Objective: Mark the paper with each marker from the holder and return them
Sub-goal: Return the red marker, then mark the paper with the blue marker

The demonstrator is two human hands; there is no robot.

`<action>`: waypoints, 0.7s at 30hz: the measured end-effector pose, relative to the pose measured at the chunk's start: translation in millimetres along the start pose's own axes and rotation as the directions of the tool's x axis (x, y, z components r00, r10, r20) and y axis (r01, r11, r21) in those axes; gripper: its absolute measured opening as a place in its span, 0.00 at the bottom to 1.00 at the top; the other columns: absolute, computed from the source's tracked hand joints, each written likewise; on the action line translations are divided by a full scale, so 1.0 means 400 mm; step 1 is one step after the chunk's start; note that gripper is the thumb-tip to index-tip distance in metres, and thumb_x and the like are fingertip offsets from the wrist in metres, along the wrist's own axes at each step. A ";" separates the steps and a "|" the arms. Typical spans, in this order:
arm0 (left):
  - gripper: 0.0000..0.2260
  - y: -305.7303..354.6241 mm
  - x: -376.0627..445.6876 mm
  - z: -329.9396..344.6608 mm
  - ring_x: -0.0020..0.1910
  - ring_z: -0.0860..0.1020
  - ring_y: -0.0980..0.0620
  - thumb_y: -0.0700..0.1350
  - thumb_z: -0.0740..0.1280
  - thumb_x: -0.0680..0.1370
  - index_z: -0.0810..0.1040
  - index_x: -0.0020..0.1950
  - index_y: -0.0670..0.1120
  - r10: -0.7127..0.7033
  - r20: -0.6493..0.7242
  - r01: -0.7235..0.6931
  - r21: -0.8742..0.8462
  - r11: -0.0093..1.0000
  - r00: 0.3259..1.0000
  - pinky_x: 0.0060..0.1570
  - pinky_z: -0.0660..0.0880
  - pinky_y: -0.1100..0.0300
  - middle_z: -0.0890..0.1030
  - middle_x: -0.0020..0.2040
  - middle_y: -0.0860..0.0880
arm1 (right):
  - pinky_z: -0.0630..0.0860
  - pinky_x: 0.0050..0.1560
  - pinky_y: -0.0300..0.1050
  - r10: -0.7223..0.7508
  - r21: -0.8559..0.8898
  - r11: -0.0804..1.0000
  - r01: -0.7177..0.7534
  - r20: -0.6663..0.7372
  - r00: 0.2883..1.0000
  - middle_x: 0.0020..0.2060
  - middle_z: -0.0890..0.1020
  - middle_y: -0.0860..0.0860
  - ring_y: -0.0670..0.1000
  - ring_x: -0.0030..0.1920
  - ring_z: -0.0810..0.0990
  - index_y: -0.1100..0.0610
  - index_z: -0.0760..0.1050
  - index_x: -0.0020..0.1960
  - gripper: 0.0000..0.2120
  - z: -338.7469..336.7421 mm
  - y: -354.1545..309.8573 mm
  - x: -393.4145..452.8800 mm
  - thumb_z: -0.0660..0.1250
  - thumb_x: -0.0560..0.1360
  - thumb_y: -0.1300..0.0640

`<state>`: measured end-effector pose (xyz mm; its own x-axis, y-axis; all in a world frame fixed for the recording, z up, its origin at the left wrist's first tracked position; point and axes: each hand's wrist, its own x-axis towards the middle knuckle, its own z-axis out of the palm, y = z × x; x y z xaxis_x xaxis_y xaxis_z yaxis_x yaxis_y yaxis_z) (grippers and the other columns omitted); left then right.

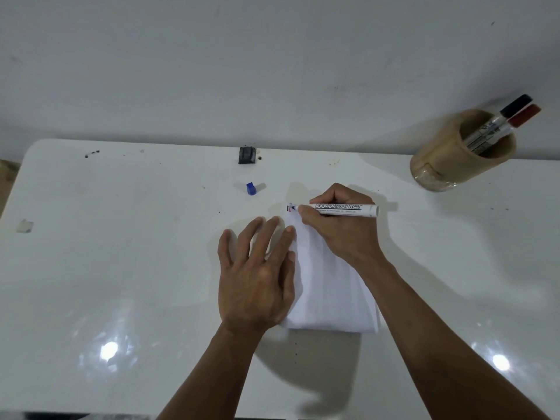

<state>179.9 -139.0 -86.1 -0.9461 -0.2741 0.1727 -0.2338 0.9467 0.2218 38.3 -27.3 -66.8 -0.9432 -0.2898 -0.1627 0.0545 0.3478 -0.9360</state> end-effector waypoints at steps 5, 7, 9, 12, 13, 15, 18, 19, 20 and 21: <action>0.19 0.000 0.000 0.003 0.73 0.70 0.43 0.51 0.60 0.81 0.75 0.70 0.51 -0.003 0.004 0.003 0.004 1.000 1.000 0.70 0.62 0.35 0.75 0.72 0.47 | 0.76 0.33 0.41 0.011 -0.021 1.000 -0.011 0.021 1.000 0.31 0.84 0.46 0.43 0.32 0.79 0.61 0.78 0.35 0.12 -0.006 -0.004 0.001 0.81 0.67 0.60; 0.19 -0.002 -0.001 0.004 0.73 0.70 0.43 0.52 0.60 0.81 0.75 0.70 0.51 -0.003 0.003 0.003 0.006 1.000 1.000 0.70 0.62 0.35 0.75 0.72 0.47 | 0.76 0.33 0.39 0.010 -0.031 0.999 -0.010 0.029 1.000 0.31 0.84 0.46 0.42 0.31 0.79 0.61 0.78 0.35 0.11 -0.008 -0.006 0.001 0.81 0.67 0.60; 0.19 -0.002 -0.001 0.006 0.74 0.69 0.43 0.52 0.60 0.80 0.75 0.70 0.51 -0.007 0.009 0.007 0.007 1.000 1.000 0.70 0.62 0.35 0.75 0.72 0.47 | 0.75 0.32 0.37 0.012 -0.035 0.999 -0.011 0.032 0.999 0.30 0.83 0.45 0.41 0.31 0.78 0.60 0.78 0.34 0.11 -0.009 -0.007 0.000 0.81 0.66 0.60; 0.19 -0.001 0.000 0.008 0.74 0.69 0.43 0.52 0.60 0.80 0.75 0.70 0.51 -0.011 0.008 0.010 0.006 1.000 1.000 0.70 0.62 0.35 0.75 0.72 0.48 | 0.75 0.32 0.37 0.013 -0.033 0.999 -0.011 0.039 0.999 0.30 0.83 0.45 0.40 0.30 0.78 0.61 0.78 0.34 0.12 -0.010 -0.011 -0.002 0.81 0.66 0.60; 0.19 -0.001 0.000 0.008 0.74 0.69 0.43 0.52 0.61 0.80 0.75 0.70 0.51 -0.009 0.003 0.009 0.004 1.000 1.000 0.70 0.62 0.35 0.75 0.72 0.48 | 0.74 0.32 0.38 0.013 -0.029 1.000 -0.012 0.038 0.999 0.30 0.83 0.45 0.41 0.30 0.78 0.61 0.78 0.34 0.12 -0.010 -0.011 -0.003 0.81 0.66 0.60; 0.19 -0.001 0.000 0.010 0.73 0.69 0.43 0.51 0.61 0.80 0.76 0.70 0.51 -0.006 -0.006 0.006 0.001 1.000 1.000 0.70 0.62 0.35 0.75 0.72 0.48 | 0.74 0.32 0.39 0.023 -0.023 1.000 -0.022 0.032 0.999 0.29 0.83 0.44 0.41 0.30 0.78 0.62 0.78 0.34 0.12 -0.010 -0.012 -0.003 0.80 0.66 0.60; 0.19 -0.001 -0.001 0.012 0.73 0.69 0.43 0.51 0.61 0.80 0.76 0.70 0.51 -0.005 -0.011 0.005 0.003 1.000 1.000 0.70 0.62 0.35 0.75 0.72 0.47 | 0.75 0.33 0.39 0.028 -0.032 0.999 -0.027 0.034 0.999 0.29 0.83 0.45 0.41 0.30 0.78 0.61 0.78 0.34 0.12 -0.010 -0.012 -0.003 0.80 0.65 0.60; 0.19 -0.001 -0.001 0.011 0.74 0.69 0.43 0.51 0.61 0.80 0.76 0.70 0.51 -0.004 -0.011 0.004 0.002 1.000 1.000 0.70 0.62 0.35 0.75 0.72 0.47 | 0.75 0.33 0.39 0.027 -0.034 0.999 -0.026 0.034 0.999 0.29 0.84 0.45 0.41 0.30 0.78 0.60 0.78 0.33 0.12 -0.010 -0.011 -0.004 0.80 0.65 0.60; 0.19 -0.001 -0.002 0.012 0.74 0.69 0.43 0.51 0.61 0.80 0.76 0.70 0.51 -0.003 -0.012 0.003 0.000 1.000 1.000 0.70 0.63 0.35 0.75 0.72 0.47 | 0.76 0.33 0.41 0.024 -0.035 0.999 -0.023 0.033 0.999 0.30 0.84 0.46 0.42 0.31 0.79 0.60 0.78 0.33 0.11 -0.010 -0.010 -0.003 0.80 0.66 0.60; 0.19 -0.001 -0.002 0.012 0.73 0.69 0.43 0.52 0.60 0.80 0.76 0.70 0.51 -0.002 -0.012 0.002 -0.001 1.000 1.000 0.70 0.63 0.34 0.75 0.72 0.47 | 0.77 0.34 0.43 0.021 -0.034 0.999 -0.020 0.032 0.999 0.31 0.85 0.48 0.43 0.31 0.80 0.60 0.78 0.34 0.11 -0.010 -0.009 -0.003 0.80 0.66 0.60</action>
<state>179.6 -138.5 -91.0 -0.9428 -0.2784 0.1834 -0.2360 0.9459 0.2227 37.9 -24.5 -62.1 -0.9309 -0.3108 -0.1920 0.0620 0.3835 -0.9215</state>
